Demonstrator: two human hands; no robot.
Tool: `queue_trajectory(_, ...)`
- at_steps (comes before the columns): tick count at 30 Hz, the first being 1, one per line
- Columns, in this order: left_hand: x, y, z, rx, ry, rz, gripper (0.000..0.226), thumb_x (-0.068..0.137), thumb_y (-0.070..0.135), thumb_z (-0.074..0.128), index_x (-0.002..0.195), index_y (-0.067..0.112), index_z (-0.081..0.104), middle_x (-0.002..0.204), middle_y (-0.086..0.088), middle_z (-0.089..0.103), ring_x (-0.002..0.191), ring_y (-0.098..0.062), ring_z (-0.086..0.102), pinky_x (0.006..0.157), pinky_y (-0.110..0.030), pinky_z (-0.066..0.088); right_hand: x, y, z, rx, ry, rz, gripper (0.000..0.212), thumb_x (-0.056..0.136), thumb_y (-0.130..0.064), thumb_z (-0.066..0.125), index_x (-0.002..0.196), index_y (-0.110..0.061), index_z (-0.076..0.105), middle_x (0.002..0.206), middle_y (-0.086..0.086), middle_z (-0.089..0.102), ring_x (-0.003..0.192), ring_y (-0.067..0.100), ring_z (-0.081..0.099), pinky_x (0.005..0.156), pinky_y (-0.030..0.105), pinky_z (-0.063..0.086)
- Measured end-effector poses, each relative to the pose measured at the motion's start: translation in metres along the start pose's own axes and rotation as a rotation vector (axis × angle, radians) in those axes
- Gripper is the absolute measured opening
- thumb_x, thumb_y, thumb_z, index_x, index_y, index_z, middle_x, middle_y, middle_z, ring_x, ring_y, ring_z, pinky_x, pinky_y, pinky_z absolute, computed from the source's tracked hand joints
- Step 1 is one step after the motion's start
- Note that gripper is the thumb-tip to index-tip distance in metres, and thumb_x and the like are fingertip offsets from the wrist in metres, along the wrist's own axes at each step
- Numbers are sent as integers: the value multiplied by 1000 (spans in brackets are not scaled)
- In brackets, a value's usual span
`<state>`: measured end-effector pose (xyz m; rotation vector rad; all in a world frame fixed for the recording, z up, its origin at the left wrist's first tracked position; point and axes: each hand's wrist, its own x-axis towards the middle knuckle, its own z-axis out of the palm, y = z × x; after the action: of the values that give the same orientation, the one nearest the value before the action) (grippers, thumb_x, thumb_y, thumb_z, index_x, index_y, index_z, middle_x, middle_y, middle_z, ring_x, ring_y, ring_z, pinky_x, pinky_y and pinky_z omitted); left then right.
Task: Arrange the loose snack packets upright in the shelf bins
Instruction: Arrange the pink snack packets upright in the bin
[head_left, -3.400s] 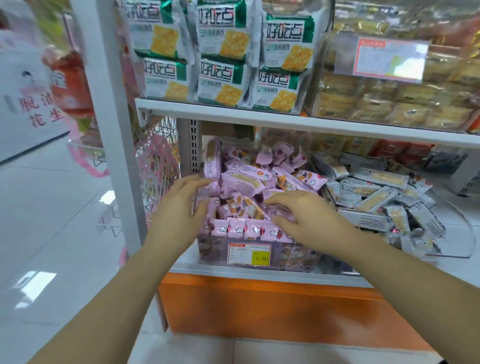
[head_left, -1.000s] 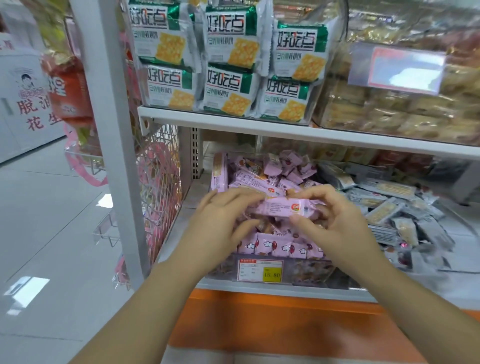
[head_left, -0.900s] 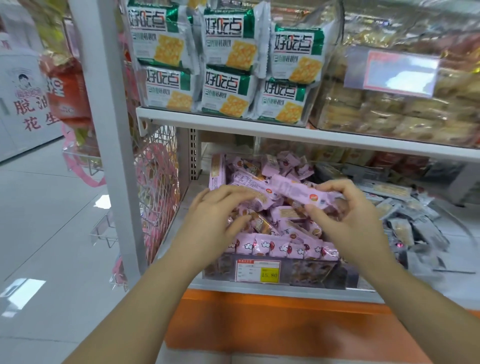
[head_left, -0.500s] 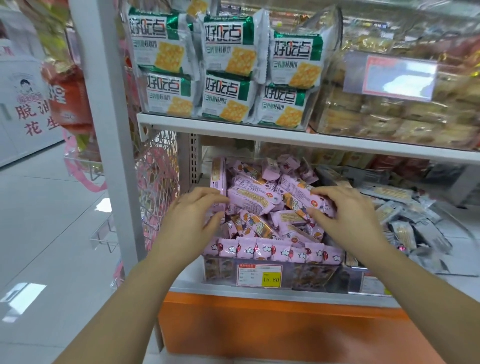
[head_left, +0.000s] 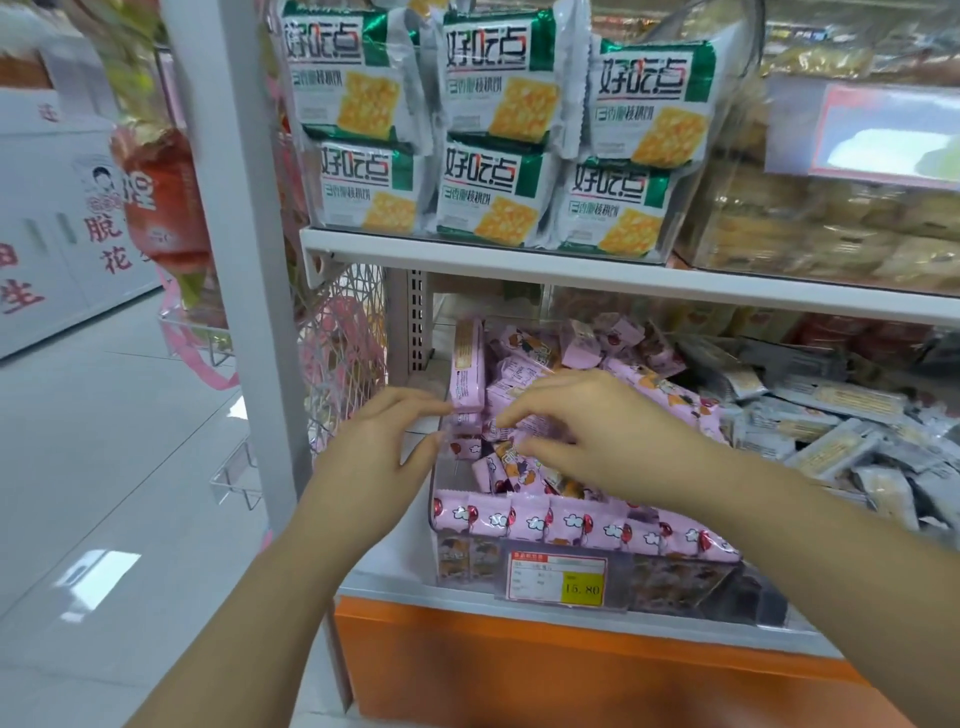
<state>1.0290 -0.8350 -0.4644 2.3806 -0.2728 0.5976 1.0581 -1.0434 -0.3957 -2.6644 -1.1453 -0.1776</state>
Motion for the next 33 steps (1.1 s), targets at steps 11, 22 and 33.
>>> queue_trajectory(11,0,-11,3,-158,-58,-58,21,92,26,58,107,41,58,108,33,49,100,13,52,79,2,34,58,10,33,-442,-374,-304,31,89,-20,56,116,-34,62,114,-13,64,107,15,53,94,31,25)
queue_trajectory(22,4,-15,7,-143,-29,-47,21,93,25,57,110,33,65,118,22,51,108,10,48,87,2,30,49,23,22,-175,-149,-315,9,92,-24,57,87,-27,64,92,-16,62,90,1,50,95,24,25)
queue_trajectory(33,0,-4,11,-77,-76,-10,25,96,27,52,118,28,63,124,19,41,106,15,33,85,10,15,-15,21,4,689,389,341,14,93,-19,54,80,-25,51,70,-4,69,63,12,69,56,27,52)
